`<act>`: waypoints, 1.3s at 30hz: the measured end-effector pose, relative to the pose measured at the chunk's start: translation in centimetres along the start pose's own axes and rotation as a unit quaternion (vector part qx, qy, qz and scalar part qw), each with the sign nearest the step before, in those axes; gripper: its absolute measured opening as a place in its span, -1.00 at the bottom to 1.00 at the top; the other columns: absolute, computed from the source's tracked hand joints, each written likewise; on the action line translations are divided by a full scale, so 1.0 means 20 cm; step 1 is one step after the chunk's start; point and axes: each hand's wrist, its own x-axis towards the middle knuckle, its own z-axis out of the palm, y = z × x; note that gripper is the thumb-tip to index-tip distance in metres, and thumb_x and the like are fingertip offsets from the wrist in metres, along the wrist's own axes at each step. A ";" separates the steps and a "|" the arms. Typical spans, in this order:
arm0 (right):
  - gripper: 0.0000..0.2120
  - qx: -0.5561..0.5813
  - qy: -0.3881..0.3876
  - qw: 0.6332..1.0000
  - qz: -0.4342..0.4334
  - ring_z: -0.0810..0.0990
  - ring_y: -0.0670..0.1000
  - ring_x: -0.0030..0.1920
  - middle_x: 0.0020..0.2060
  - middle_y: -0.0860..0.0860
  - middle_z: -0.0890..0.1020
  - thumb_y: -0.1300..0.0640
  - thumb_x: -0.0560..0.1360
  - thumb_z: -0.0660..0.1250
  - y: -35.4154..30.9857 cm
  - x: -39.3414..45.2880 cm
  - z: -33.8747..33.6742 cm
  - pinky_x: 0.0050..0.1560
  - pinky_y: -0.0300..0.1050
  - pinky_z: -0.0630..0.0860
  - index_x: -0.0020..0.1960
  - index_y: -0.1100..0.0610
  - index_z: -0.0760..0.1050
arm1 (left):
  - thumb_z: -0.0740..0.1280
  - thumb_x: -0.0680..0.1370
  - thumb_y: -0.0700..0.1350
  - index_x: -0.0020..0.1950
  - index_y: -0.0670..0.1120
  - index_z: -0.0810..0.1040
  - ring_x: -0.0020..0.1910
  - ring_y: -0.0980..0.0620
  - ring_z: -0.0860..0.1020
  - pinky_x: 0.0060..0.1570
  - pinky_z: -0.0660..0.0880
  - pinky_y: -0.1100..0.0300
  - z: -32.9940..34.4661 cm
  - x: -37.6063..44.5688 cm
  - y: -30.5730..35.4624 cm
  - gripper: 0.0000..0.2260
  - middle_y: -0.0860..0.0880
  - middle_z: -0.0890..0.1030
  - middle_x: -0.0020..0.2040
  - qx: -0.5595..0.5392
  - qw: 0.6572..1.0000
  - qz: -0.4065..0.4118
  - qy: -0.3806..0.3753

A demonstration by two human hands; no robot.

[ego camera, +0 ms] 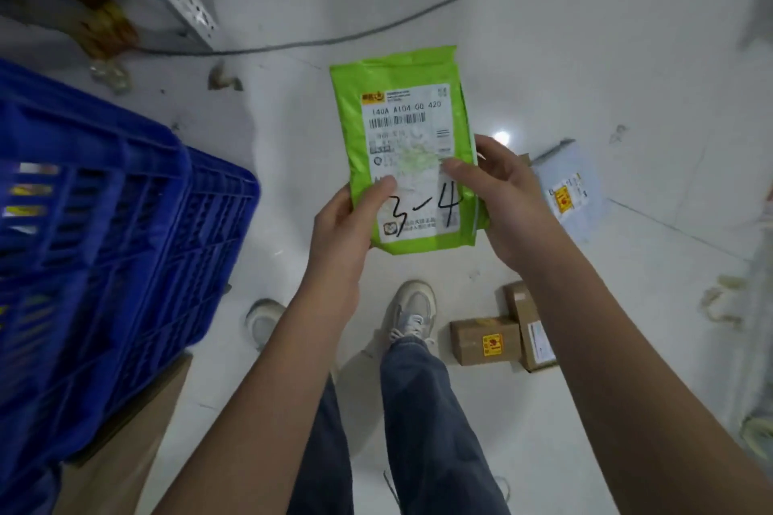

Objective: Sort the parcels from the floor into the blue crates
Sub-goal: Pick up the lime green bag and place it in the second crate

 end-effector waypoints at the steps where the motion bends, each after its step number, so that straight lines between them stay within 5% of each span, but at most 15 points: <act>1: -0.80 -0.013 -0.004 1.000 -0.010 0.66 0.05 -0.04 -0.07 0.03 0.69 0.31 0.47 0.33 -0.07 -0.03 0.04 -0.01 -0.04 0.59 0.08 0.14 0.55 | 0.30 0.54 -0.14 -0.11 0.06 0.59 -0.25 0.23 0.65 -0.26 0.59 0.29 -0.02 -0.04 0.06 -0.88 0.16 0.70 -0.25 -0.012 1.000 0.005 -0.007; 6: -0.78 -0.042 0.015 0.997 -0.067 0.66 0.07 -0.07 -0.09 0.08 0.70 0.28 0.43 0.35 -0.48 -0.24 0.24 -0.07 -0.07 0.61 0.07 0.19 0.57 | 0.27 0.56 -0.19 -0.07 0.04 0.58 -0.16 0.23 0.64 -0.16 0.57 0.31 -0.06 -0.32 0.40 -0.85 0.15 0.69 -0.19 0.014 0.994 0.094 -0.046; 12: -0.72 -0.070 -0.070 0.986 -0.137 0.70 -0.06 -0.25 -0.25 -0.02 0.73 0.27 0.52 0.21 -0.94 -0.56 0.65 -0.28 -0.24 0.60 -0.17 0.07 0.67 | 0.30 0.54 -0.17 0.01 0.09 0.53 -0.13 0.30 0.62 -0.21 0.52 0.43 -0.21 -0.78 0.84 -0.85 0.21 0.66 -0.11 0.010 0.978 0.198 -0.065; 19: -0.78 -0.151 -0.206 0.945 -0.207 0.71 -0.02 -0.12 -0.16 -0.07 0.73 -0.02 0.36 0.25 -1.10 -0.77 1.31 -0.12 -0.11 0.65 -0.13 -0.10 0.67 | 0.33 0.40 0.12 -0.10 0.20 0.51 -0.21 0.14 0.60 -0.11 0.56 0.23 -0.70 -1.06 1.13 -0.89 -0.01 0.61 -0.11 -0.007 0.972 0.232 0.040; 23: -0.88 -0.251 -0.244 0.909 -0.226 0.68 -0.17 -0.19 -0.21 -0.15 0.71 0.09 0.50 0.27 -1.00 -0.72 1.66 -0.20 -0.31 0.60 -0.08 -0.03 0.59 | 0.29 0.54 0.00 0.05 0.21 0.53 -0.17 0.35 0.59 -0.14 0.54 0.40 -1.02 -1.02 1.16 -0.86 0.23 0.64 -0.12 -0.005 0.958 0.234 0.166; 26: -0.89 -0.406 -0.280 0.842 -0.217 0.66 -0.12 -0.10 -0.13 -0.09 0.69 0.16 0.56 0.26 -0.86 -0.62 1.88 -0.06 -0.20 0.62 0.06 0.08 0.51 | 0.25 0.58 -0.11 -0.09 0.17 0.45 -0.25 0.39 0.52 -0.37 0.39 0.61 -1.26 -0.90 1.12 -0.85 0.18 0.58 -0.18 0.039 0.957 0.187 0.220; 30: -0.77 -0.623 -0.290 0.698 -0.200 0.55 0.10 0.05 0.07 0.11 0.58 0.10 0.58 0.23 -0.66 -0.45 2.06 0.07 0.01 0.52 0.15 0.22 0.44 | 0.21 0.59 -0.19 -0.15 0.01 0.42 -0.28 0.14 0.45 -0.42 0.34 0.46 -1.46 -0.71 0.97 -0.85 0.02 0.52 -0.15 0.131 0.966 0.092 0.205; 33: -0.80 -0.723 -0.289 0.604 -0.169 0.46 0.05 -0.11 -0.04 0.09 0.50 0.11 0.58 0.24 -0.58 -0.35 2.14 -0.16 -0.11 0.39 0.08 0.24 0.42 | 0.19 0.59 -0.23 -0.09 -0.03 0.38 -0.16 0.02 0.43 -0.30 0.30 0.27 -1.50 -0.57 0.86 -0.89 -0.08 0.48 -0.06 0.197 0.971 0.008 0.138; 36: -0.79 -0.796 -0.271 0.527 -0.123 0.34 -0.04 -0.35 -0.27 0.05 0.41 0.17 0.55 0.27 -0.55 -0.27 2.19 -0.44 -0.18 0.21 -0.22 0.18 0.33 | 0.18 0.59 -0.25 -0.29 -0.02 0.31 -0.35 0.08 0.34 -0.43 0.21 0.35 -1.48 -0.44 0.81 -0.73 -0.04 0.38 -0.28 0.231 0.965 -0.062 0.104; 39: -0.83 -0.847 -0.258 0.457 -0.086 0.33 -0.03 -0.34 -0.20 0.04 0.40 0.20 0.55 0.25 -0.55 -0.23 2.23 -0.47 -0.22 0.22 -0.19 0.19 0.33 | 0.21 0.57 -0.22 -0.35 -0.08 0.30 -0.36 0.03 0.40 -0.30 0.42 0.30 -1.48 -0.32 0.79 -0.71 -0.04 0.39 -0.33 0.256 0.955 -0.104 0.112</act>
